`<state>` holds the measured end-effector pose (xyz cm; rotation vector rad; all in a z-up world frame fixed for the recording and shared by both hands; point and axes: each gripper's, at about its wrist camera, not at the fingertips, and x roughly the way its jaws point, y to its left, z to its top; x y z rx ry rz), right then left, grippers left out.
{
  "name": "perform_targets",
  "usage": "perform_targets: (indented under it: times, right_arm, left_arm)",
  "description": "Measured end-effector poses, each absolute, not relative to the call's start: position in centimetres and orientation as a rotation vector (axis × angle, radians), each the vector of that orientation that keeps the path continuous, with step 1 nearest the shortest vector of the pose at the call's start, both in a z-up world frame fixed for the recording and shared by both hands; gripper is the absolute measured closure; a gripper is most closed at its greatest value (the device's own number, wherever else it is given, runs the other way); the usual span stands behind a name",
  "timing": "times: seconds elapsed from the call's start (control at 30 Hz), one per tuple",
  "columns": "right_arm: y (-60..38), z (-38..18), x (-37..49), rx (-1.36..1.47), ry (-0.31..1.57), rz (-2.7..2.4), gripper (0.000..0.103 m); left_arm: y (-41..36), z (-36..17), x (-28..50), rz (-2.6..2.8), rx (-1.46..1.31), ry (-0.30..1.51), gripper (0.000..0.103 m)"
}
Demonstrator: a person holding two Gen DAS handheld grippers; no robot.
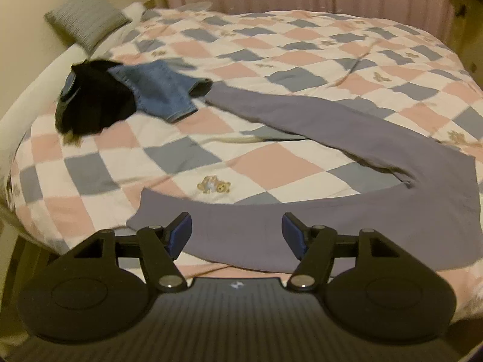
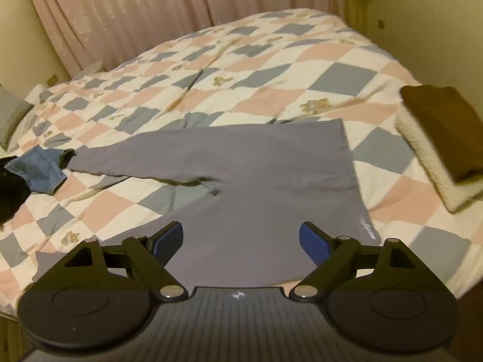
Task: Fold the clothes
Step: 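Straighten the sweatpants legs on the quilt and release both tools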
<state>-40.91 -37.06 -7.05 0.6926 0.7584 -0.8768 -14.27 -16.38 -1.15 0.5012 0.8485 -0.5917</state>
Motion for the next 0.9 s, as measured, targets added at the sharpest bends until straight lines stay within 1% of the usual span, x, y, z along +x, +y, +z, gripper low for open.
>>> perform_targets:
  times: [0.23,0.37,0.47,0.53,0.6,0.9]
  right_arm:
    - [-32.4,-5.5,-40.7,0.722,0.734,-0.979,0.013]
    - [-28.9,-5.2,-39.8,0.736,0.723,-1.008,0.012]
    - [-26.1,-5.1,-39.2,0.744,0.720,-1.024,0.011]
    - [-24.3,-5.0,-38.9,0.750,0.717,-1.034,0.009]
    - [-22.4,-4.9,-38.5,0.755,0.714,-1.045,0.009]
    - [-15.2,-4.4,-37.6,0.778,0.706,-1.103,0.008]
  left_arm:
    - [-13.4,0.5,-12.5,-0.673,0.533,0.830,0.039]
    - [-10.2,1.3,-11.3,-0.714,0.553,0.823,0.039]
    - [-7.6,1.5,-10.4,-0.741,0.573,0.822,0.038]
    - [-5.9,1.5,-9.9,-0.757,0.577,0.822,0.033]
    - [-4.3,1.4,-9.4,-0.771,0.582,0.824,0.031]
    - [0.0,0.8,-8.4,-0.847,0.636,0.835,0.030]
